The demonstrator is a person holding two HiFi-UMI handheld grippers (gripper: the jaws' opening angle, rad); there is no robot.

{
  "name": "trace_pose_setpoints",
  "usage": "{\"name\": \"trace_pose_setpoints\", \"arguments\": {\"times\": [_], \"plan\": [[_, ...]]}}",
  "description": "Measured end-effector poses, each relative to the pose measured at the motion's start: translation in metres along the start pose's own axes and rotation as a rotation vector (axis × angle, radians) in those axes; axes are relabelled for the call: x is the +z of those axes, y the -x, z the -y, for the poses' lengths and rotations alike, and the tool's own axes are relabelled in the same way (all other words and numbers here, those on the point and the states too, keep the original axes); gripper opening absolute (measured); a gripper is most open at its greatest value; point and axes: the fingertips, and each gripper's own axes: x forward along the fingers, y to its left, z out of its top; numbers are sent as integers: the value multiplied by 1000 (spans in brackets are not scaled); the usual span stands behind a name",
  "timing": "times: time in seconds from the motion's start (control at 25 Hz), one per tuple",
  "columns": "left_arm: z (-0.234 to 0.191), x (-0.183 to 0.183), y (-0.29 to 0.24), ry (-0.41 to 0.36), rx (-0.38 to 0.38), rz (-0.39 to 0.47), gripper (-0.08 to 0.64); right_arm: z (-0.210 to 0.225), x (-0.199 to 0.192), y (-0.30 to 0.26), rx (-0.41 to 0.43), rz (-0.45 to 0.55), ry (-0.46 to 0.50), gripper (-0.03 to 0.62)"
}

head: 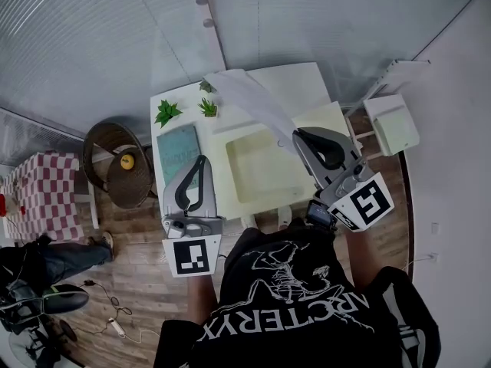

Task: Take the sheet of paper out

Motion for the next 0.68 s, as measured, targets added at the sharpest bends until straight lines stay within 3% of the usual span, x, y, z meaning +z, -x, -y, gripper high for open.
{"name": "trace_pose_setpoints", "arguments": {"times": [0.68], "plan": [[0, -3, -3, -2, -3, -8, 11, 2, 0, -1, 5, 8, -7, 12]]}}
